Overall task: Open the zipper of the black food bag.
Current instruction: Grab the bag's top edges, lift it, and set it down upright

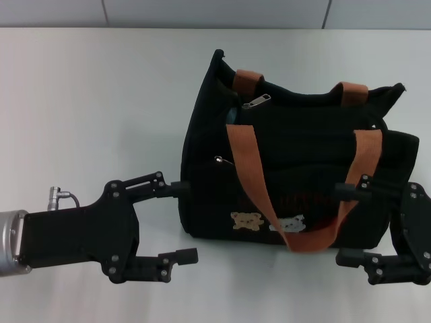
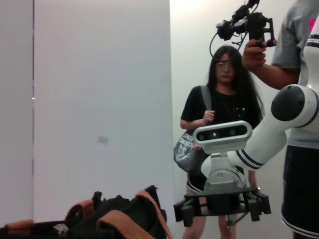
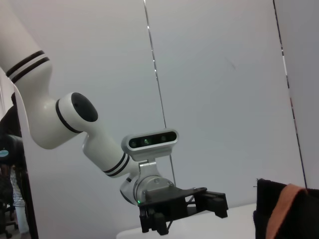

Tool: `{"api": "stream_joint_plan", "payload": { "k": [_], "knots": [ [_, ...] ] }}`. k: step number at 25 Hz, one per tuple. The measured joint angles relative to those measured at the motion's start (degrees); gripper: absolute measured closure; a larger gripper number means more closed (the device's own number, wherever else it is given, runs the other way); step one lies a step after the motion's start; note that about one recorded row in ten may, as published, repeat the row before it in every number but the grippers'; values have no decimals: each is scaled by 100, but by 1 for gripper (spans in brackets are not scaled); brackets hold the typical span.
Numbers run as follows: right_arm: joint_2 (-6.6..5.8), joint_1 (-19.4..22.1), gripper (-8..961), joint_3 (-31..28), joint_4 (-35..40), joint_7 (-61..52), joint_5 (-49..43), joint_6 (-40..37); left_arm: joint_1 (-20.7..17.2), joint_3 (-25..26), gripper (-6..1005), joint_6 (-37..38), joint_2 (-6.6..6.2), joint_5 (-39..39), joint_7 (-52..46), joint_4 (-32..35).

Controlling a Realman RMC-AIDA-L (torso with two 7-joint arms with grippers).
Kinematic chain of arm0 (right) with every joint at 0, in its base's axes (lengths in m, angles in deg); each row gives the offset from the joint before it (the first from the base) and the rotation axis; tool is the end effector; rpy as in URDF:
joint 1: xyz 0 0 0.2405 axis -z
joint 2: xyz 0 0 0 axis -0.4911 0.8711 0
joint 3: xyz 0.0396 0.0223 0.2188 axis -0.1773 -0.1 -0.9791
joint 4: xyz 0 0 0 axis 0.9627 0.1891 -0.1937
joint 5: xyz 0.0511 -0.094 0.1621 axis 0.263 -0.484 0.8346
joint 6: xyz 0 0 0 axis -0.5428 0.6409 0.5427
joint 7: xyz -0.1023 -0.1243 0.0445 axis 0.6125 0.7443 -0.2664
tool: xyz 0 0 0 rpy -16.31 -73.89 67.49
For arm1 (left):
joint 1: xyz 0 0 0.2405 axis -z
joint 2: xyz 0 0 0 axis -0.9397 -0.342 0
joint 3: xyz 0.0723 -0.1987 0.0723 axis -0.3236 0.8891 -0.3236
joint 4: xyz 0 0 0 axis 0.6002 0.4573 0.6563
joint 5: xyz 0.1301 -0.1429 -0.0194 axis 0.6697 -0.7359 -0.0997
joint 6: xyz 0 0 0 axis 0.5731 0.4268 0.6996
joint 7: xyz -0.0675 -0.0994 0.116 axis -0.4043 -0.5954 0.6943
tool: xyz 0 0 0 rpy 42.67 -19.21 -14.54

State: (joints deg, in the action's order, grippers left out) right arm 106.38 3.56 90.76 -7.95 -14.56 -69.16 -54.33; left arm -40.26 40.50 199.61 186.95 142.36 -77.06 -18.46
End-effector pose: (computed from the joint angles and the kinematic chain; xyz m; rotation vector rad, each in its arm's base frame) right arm 0.2198 0.2155 0.0120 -2.8279 0.2541 1.1933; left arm -0.2169 0.2154 -0.0078 -2.7782 -0.0394 -1.2108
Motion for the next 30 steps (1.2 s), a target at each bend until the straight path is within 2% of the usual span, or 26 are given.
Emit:
{"api": "stream_joint_plan", "payload": {
  "k": [16, 18, 20, 23, 25, 26, 30],
  "knots": [
    [-1, 41, 114, -46, -2, 11, 32, 7, -110, 37, 218, 8, -17, -201, -62, 59],
    [-1, 53, 114, -51, 0, 11, 36, -15, -322, 232, 225, -52, -25, -631, -62, 101],
    [-1, 59, 114, -51, 0, 12, 39, -21, -473, 384, 231, -171, 44, -1032, -51, 121],
    [-1, 62, 114, -51, -12, 12, 41, -27, -499, 406, 241, -340, 233, -1259, 77, 193],
    [-1, 69, 114, -50, -18, 12, 42, -32, -472, 398, 247, -399, 280, -1258, 142, 174],
    [-1, 80, 114, -51, -20, 11, 42, -35, -403, 381, 251, -620, 306, -1238, 365, -82],
    [-1, 195, 113, -54, -13, 10, 45, -82, -317, 321, 264, -1216, 306, -1209, 648, -506]
  ]
}}
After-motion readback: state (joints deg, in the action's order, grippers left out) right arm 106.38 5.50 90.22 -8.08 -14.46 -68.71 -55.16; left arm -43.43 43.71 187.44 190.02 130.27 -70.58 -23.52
